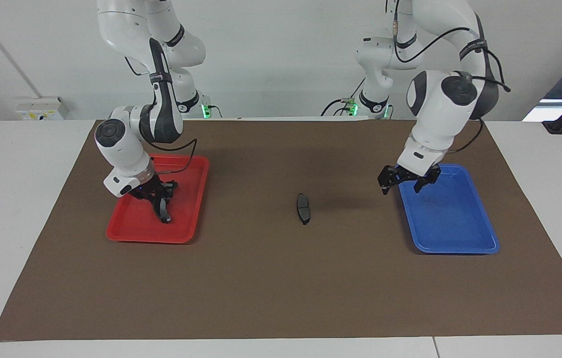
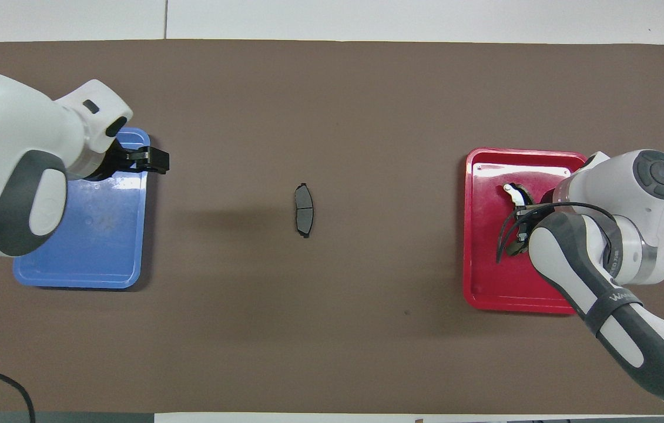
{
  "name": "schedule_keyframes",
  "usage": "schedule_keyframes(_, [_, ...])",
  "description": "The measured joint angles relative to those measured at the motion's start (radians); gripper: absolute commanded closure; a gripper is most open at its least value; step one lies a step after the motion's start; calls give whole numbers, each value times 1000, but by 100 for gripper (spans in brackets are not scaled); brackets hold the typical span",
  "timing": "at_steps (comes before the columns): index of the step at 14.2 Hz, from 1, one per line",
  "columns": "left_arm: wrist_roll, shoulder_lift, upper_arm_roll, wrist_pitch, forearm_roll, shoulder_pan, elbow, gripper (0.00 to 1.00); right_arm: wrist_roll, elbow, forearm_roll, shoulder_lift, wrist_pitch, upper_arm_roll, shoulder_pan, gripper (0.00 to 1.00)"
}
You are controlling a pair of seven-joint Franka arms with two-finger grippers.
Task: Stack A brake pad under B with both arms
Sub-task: 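Withdraw the left gripper to rest while the right gripper lifts its pad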
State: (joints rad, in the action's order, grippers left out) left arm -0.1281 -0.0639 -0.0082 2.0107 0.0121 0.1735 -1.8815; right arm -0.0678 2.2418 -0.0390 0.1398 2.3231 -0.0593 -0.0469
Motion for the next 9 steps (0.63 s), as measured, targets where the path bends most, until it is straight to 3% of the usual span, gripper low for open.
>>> schedule_keyframes(4, [143, 63, 1, -200, 0, -120, 101, 0, 0, -18, 0, -1, -30, 2, -3, 100])
schedule_keyframes(9, [171, 58, -3, -422, 0, -138, 293, 0, 55, -268, -2, -3, -261, 8, -137, 100])
